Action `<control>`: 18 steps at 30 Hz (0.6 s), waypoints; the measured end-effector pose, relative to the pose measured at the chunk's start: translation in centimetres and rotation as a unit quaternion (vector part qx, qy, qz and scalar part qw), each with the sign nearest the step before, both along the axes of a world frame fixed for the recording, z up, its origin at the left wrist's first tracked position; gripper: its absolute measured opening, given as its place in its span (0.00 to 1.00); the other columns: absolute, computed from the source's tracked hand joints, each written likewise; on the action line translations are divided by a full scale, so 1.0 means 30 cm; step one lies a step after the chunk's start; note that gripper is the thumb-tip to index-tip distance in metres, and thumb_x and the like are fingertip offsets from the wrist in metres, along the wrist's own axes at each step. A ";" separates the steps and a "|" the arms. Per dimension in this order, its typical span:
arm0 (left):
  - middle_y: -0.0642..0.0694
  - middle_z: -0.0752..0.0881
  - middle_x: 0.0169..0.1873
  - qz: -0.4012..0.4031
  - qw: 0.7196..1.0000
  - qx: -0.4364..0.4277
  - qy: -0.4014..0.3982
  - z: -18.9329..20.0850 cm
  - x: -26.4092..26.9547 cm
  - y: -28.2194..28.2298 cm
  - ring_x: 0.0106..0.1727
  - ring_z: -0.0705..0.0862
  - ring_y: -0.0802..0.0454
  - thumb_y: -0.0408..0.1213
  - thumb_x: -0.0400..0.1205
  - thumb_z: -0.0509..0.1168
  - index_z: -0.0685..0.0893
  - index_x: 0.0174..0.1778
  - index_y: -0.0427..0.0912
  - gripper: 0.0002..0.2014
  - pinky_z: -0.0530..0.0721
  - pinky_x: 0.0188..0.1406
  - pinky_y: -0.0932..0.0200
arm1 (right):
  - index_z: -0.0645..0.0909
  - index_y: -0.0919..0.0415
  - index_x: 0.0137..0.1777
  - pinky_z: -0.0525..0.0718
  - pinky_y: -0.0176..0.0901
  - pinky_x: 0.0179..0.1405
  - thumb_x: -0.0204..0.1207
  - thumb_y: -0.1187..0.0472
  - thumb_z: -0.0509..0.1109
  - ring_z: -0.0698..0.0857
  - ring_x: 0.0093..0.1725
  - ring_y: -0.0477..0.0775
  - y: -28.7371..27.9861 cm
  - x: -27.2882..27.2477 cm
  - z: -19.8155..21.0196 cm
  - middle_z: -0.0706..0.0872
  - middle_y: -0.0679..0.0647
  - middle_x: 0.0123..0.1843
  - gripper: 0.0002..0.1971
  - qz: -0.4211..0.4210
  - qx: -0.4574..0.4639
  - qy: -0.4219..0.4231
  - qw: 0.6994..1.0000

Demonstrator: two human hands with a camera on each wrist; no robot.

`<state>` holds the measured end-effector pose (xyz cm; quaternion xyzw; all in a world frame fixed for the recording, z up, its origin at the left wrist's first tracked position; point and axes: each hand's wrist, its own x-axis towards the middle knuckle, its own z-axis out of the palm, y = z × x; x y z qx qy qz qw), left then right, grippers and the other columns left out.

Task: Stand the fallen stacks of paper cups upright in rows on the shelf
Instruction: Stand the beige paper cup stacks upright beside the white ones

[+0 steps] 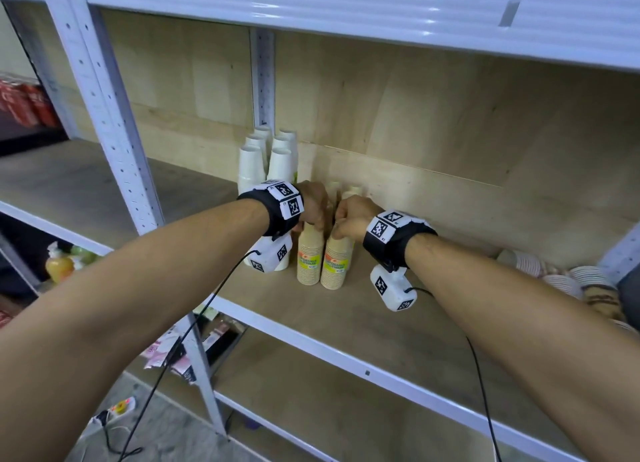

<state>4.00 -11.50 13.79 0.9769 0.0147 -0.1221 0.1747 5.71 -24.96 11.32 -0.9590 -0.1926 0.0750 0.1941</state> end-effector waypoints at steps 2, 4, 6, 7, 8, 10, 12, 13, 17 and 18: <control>0.36 0.86 0.55 -0.003 1.000 -0.004 0.000 0.001 0.005 0.001 0.46 0.91 0.36 0.34 0.74 0.77 0.86 0.56 0.35 0.15 0.91 0.46 0.39 | 0.86 0.69 0.52 0.83 0.47 0.45 0.68 0.61 0.79 0.87 0.52 0.63 -0.005 0.001 -0.001 0.88 0.65 0.53 0.15 0.001 0.007 0.000 1.000; 0.36 0.86 0.56 -0.009 1.000 -0.001 0.002 0.005 0.008 0.001 0.47 0.91 0.36 0.35 0.75 0.77 0.86 0.56 0.34 0.16 0.91 0.46 0.38 | 0.85 0.71 0.53 0.82 0.46 0.43 0.69 0.62 0.79 0.86 0.48 0.61 -0.011 0.011 -0.007 0.87 0.64 0.50 0.16 0.003 0.021 0.001 1.000; 0.34 0.87 0.55 -0.017 1.000 0.003 0.003 0.010 0.012 0.000 0.49 0.91 0.36 0.35 0.75 0.76 0.86 0.55 0.33 0.15 0.90 0.48 0.38 | 0.84 0.72 0.53 0.79 0.44 0.41 0.69 0.62 0.79 0.84 0.46 0.59 -0.017 0.014 -0.009 0.86 0.63 0.48 0.16 0.003 0.027 0.001 1.000; 0.34 0.88 0.54 -0.019 1.000 0.001 0.003 0.013 0.017 -0.001 0.49 0.90 0.37 0.34 0.75 0.76 0.87 0.55 0.33 0.15 0.91 0.49 0.40 | 0.84 0.71 0.53 0.80 0.44 0.43 0.69 0.61 0.79 0.85 0.47 0.60 -0.020 0.017 -0.010 0.86 0.63 0.49 0.16 0.002 0.028 -0.001 1.000; 0.35 0.88 0.52 -0.020 1.000 0.004 0.000 0.017 0.020 -0.002 0.46 0.90 0.39 0.32 0.75 0.74 0.87 0.56 0.32 0.14 0.91 0.47 0.44 | 0.84 0.69 0.54 0.82 0.45 0.46 0.69 0.60 0.79 0.86 0.50 0.61 -0.023 0.022 -0.012 0.87 0.62 0.51 0.17 -0.001 0.029 -0.003 1.000; 0.40 0.87 0.45 -0.022 0.999 0.030 -0.013 0.032 0.024 -0.006 0.38 0.84 0.44 0.27 0.71 0.72 0.88 0.56 0.32 0.16 0.86 0.33 0.58 | 0.83 0.63 0.57 0.84 0.49 0.53 0.68 0.57 0.80 0.86 0.55 0.60 -0.029 0.032 -0.013 0.86 0.60 0.56 0.20 -0.010 0.027 -0.010 1.000; 0.42 0.85 0.42 -0.033 0.997 0.056 -0.031 0.052 0.031 -0.013 0.36 0.80 0.47 0.28 0.69 0.72 0.89 0.56 0.33 0.18 0.77 0.29 0.62 | 0.82 0.59 0.60 0.83 0.47 0.53 0.68 0.54 0.81 0.84 0.55 0.56 -0.039 0.043 -0.016 0.85 0.55 0.58 0.22 -0.015 0.032 -0.013 0.999; 0.42 0.86 0.45 -0.038 0.996 0.062 -0.042 0.064 0.036 -0.018 0.38 0.80 0.47 0.30 0.71 0.73 0.89 0.56 0.33 0.17 0.77 0.30 0.61 | 0.81 0.56 0.61 0.80 0.44 0.51 0.68 0.52 0.80 0.82 0.54 0.54 -0.049 0.044 -0.015 0.83 0.51 0.58 0.23 -0.017 0.038 -0.015 0.999; 0.37 0.87 0.56 -0.066 0.991 0.061 -0.095 0.119 0.068 -0.046 0.42 0.81 0.47 0.35 0.76 0.73 0.88 0.55 0.33 0.14 0.79 0.35 0.59 | 0.80 0.50 0.58 0.75 0.39 0.41 0.69 0.49 0.79 0.80 0.49 0.50 -0.119 0.050 -0.016 0.80 0.46 0.52 0.20 -0.040 0.053 -0.027 0.997; 0.38 0.87 0.54 -0.077 0.990 0.049 -0.105 0.132 0.078 -0.058 0.42 0.81 0.48 0.36 0.76 0.73 0.88 0.55 0.34 0.14 0.79 0.35 0.60 | 0.80 0.50 0.57 0.76 0.39 0.38 0.68 0.49 0.79 0.83 0.49 0.51 -0.144 0.057 -0.014 0.83 0.48 0.52 0.19 -0.051 0.049 -0.027 0.997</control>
